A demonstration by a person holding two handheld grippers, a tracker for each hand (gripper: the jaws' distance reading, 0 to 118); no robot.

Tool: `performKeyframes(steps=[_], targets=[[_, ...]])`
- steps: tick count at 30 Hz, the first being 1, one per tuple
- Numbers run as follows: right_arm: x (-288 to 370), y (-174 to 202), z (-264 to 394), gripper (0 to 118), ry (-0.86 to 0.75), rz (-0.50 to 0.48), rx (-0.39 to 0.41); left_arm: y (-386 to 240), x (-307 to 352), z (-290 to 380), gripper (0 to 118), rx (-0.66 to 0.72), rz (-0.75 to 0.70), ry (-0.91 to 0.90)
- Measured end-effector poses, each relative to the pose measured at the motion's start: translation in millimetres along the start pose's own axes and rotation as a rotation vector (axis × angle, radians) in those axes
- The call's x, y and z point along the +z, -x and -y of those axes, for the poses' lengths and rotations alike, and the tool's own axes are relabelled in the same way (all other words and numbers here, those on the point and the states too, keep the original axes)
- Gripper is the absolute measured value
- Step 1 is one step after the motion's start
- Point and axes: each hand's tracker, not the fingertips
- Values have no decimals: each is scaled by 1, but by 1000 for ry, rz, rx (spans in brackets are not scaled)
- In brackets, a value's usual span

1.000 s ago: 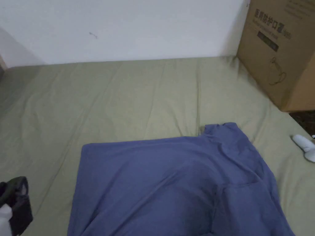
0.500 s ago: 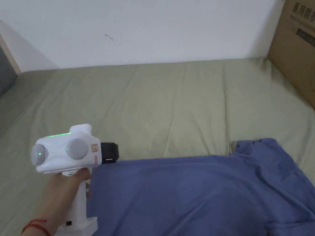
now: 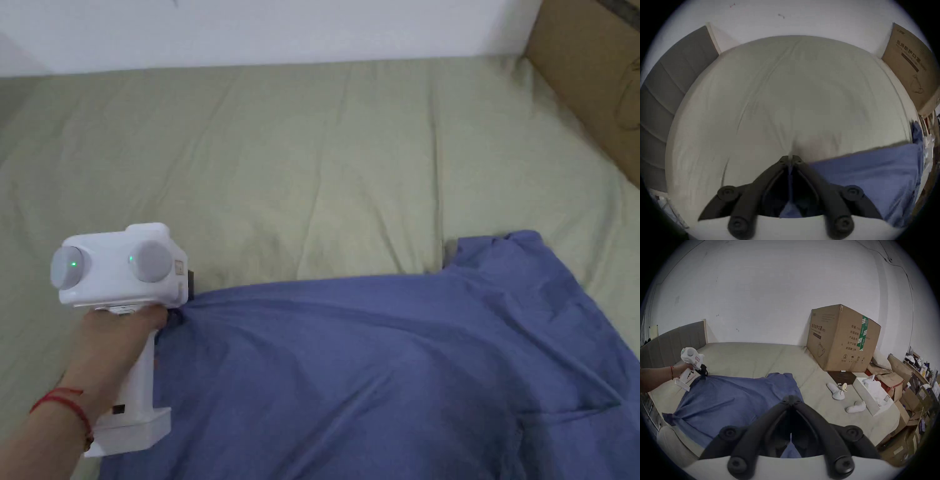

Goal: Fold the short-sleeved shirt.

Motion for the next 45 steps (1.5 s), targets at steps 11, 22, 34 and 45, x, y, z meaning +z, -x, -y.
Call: performKeyframes(steps=[11,22,34,45], targets=[[-118,-51,-40,0,79,-115,-11,-4,50,-12,2,-7,101,-60],[-368,-45,-11,117,647,-188,-115,-9,62,-20,2,-41,147,-78],[-375,-29,-12,1,741,-74,56,-12,60,-17,2,-86,119,-70],[-233,-29,-90,1,305,-132,-29,4,183,-4,2,-83,123,-312]])
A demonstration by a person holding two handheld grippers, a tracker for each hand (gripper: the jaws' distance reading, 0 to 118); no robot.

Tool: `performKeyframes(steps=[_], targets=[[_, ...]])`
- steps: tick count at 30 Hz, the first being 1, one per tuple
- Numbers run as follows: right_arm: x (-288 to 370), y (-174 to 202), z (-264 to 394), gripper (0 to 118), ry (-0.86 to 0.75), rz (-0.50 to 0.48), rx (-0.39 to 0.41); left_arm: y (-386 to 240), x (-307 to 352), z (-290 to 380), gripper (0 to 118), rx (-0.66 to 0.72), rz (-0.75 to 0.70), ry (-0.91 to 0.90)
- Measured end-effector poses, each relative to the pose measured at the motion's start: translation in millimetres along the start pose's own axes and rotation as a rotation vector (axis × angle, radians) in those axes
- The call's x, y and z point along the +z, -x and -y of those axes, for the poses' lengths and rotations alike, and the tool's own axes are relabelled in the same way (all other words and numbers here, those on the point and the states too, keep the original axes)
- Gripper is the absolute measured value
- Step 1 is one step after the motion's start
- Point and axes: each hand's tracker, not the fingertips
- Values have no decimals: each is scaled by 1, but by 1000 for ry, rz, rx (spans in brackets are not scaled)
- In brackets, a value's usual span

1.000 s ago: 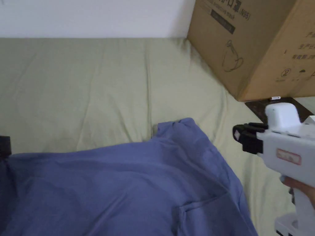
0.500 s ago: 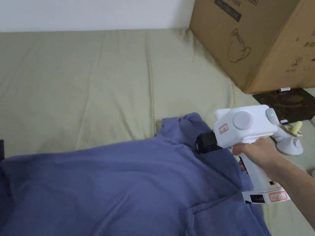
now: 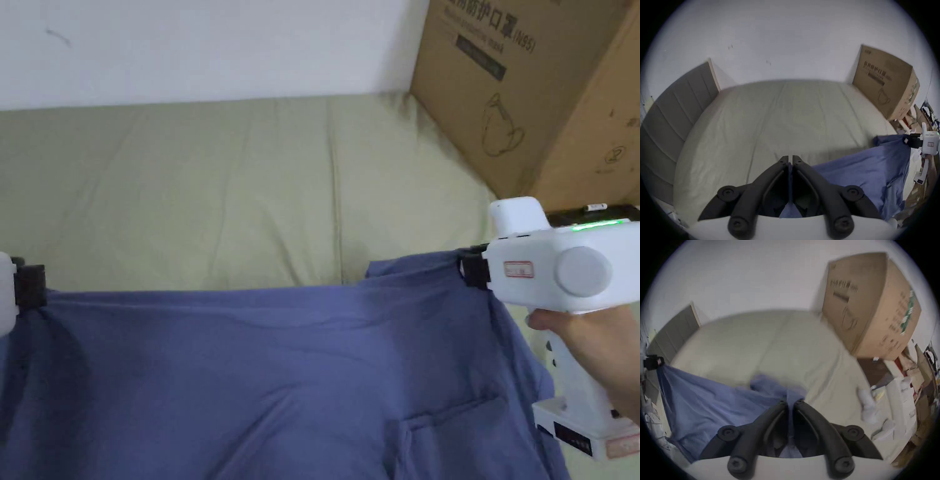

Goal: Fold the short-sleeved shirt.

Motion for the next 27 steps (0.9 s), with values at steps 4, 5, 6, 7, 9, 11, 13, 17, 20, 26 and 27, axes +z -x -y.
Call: performKeyframes(steps=[4,5,6,7,9,11,13,17,20,26,27], targets=[[106,2,-41,1,-262,-22,-61,-5,93,-38,2,-26,-6,-169],[134,4,-52,1,-314,-32,-63,-6,118,-47,2,-12,9,-216],[158,6,-61,1,-368,-24,-61,-6,141,-55,2,-12,14,-256],[185,7,-71,1,-435,-13,-58,-6,167,-64,2,-22,3,-304],[233,8,-91,1,-544,-21,-60,-6,215,-83,2,-40,-18,-400],[276,7,-118,1,-630,-28,-71,-2,261,-109,2,-40,-27,-484],[310,6,-144,1,-720,-9,-61,3,296,-135,2,-35,-42,-560],[347,5,-201,1,-814,-4,-69,16,339,-192,2,-28,-112,-667],[351,8,-242,1,-833,2,-49,22,347,-232,2,-21,-112,-689],[312,19,-319,1,-830,12,-29,31,306,-302,2,-51,-199,-663],[303,20,-329,1,-825,15,-29,33,295,-311,2,-47,-209,-657]])
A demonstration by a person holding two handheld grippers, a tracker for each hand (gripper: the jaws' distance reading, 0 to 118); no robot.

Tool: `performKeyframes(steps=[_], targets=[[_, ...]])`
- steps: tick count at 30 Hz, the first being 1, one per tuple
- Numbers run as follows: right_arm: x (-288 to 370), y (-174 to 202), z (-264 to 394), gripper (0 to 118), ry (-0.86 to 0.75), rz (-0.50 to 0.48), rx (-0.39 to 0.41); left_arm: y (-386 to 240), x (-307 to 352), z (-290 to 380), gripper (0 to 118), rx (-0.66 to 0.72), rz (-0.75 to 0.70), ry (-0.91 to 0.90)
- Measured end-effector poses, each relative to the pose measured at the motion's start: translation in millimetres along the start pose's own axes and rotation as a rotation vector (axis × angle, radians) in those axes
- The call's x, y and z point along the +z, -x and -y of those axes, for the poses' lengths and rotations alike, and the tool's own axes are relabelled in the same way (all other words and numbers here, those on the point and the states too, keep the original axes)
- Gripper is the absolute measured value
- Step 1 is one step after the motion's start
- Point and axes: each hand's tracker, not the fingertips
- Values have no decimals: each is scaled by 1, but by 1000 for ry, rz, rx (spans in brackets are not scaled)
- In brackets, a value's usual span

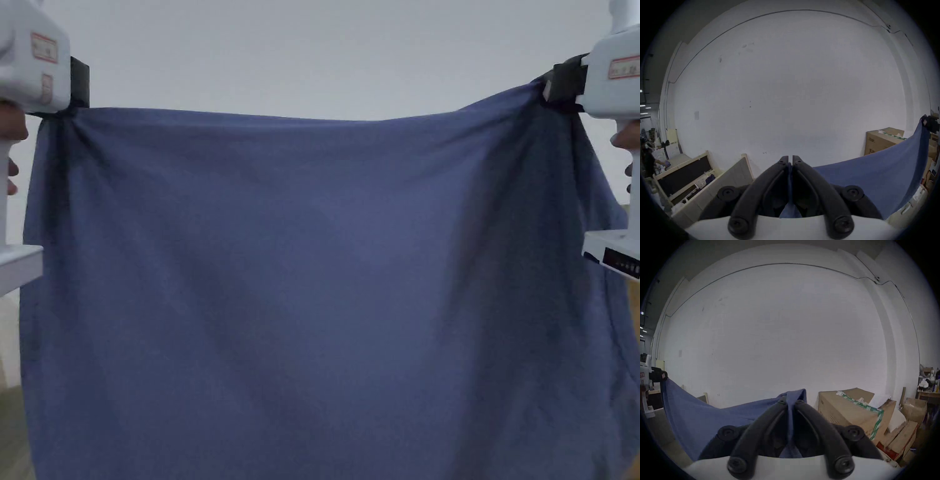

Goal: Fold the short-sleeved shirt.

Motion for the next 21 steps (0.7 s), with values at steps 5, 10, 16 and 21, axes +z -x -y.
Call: performKeyframes(steps=[5,10,16,21], targets=[[-90,4,20,1,68,49,9,-7,-98,19,2,26,-17,80],[-159,10,50,1,135,54,71,-23,-173,62,2,-43,-79,124],[-178,6,113,1,188,23,147,-46,-206,136,2,-33,-47,154],[-155,-6,185,1,312,-27,172,-46,-200,210,2,-71,-6,285]])
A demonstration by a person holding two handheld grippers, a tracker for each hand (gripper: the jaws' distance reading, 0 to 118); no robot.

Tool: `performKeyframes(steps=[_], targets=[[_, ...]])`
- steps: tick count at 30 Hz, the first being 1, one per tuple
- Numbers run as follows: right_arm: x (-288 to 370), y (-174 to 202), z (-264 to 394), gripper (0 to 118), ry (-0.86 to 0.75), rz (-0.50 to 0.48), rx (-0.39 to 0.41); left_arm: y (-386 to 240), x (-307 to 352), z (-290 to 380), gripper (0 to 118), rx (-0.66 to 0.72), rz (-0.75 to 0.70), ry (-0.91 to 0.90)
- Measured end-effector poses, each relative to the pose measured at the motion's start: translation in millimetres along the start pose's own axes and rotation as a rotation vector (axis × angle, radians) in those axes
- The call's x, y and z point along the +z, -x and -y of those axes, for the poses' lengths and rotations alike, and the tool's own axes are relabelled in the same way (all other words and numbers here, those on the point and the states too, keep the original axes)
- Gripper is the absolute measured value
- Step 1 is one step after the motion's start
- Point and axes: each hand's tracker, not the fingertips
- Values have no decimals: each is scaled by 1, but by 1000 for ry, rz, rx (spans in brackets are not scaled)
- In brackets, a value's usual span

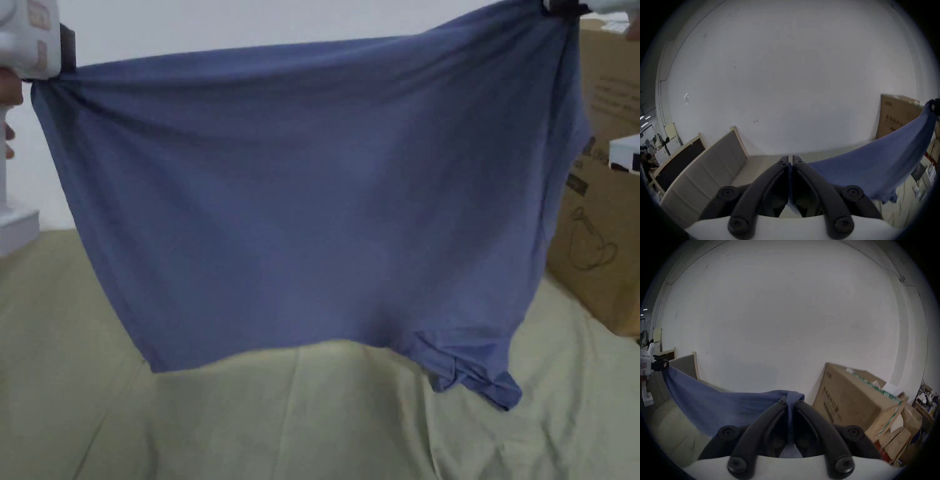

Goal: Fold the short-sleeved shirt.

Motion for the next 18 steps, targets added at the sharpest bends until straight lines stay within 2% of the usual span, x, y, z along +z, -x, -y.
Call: performKeyframes(steps=[6,7,10,13,16,18], targets=[[18,-1,99,1,111,-65,-58,-7,15,83,2,21,70,71],[32,4,118,1,122,-71,-79,-13,45,104,2,28,81,81],[60,12,174,1,183,-77,-112,-23,64,149,2,-14,107,138],[88,24,231,1,254,-96,-169,-31,85,195,2,9,128,179],[108,36,286,1,323,-92,-181,-39,99,244,2,64,156,247],[118,42,318,1,371,-123,-190,-47,106,272,2,51,167,287]])
